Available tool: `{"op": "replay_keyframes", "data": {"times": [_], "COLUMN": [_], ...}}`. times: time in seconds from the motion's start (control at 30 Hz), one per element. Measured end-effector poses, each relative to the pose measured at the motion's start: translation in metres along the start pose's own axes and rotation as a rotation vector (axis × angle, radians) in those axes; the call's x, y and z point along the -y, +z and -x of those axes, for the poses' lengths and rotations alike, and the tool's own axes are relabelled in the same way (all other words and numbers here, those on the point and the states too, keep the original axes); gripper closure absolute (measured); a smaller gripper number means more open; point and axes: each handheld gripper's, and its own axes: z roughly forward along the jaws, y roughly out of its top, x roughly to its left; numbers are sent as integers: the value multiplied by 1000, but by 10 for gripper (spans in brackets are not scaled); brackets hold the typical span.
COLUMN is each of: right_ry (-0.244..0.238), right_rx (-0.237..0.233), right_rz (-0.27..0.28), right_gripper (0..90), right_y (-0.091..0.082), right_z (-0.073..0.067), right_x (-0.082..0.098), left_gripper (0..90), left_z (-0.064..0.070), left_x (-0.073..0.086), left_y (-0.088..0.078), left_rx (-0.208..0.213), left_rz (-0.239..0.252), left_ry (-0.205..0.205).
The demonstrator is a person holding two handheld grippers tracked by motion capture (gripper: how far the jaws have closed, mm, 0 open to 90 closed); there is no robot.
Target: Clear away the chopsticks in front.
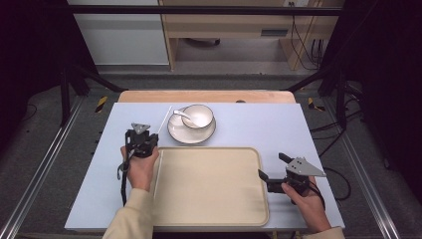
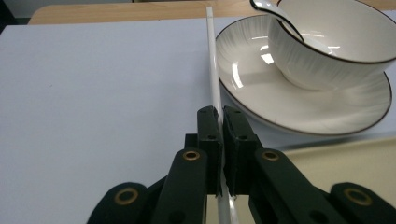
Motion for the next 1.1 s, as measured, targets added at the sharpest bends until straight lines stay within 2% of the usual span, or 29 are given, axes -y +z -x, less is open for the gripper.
{"op": "replay_keyframes", "data": {"times": [0.1,0.17,0.2,0.23,0.33,0.5,0.53,0.83,1.1], "right_ry": [-7,-6,-9,-9,-14,-12,-13,-5,-3], "right_rx": [-4,-4,-7,-7,-9,-6,-5,-4,-6], "right_rz": [4,4,8,8,7,8,9,9,9], "right_gripper": [43,43,43,43,43,43,43,43,43], "right_y": [-1,-1,-1,-1,-1,-1,-1,-1,-1], "right_z": [-1,-2,-4,-4,-5,-4,-3,-3,-3], "right_x": [-1,-1,-2,-2,-2,-2,-2,-2,-2], "left_gripper": [858,858,858,858,858,858,858,858,857], "left_z": [0,0,1,1,5,11,13,20,29], "left_x": [16,20,26,26,37,49,56,80,93], "left_y": [-22,-27,-37,-37,-54,-66,-71,-86,-100], "left_rx": [-7,-8,-9,-9,-12,-3,3,8,-8], "left_rz": [18,24,38,38,53,69,82,101,107], "left_ry": [-16,-22,-30,-30,-34,-47,-69,-122,-119]}}
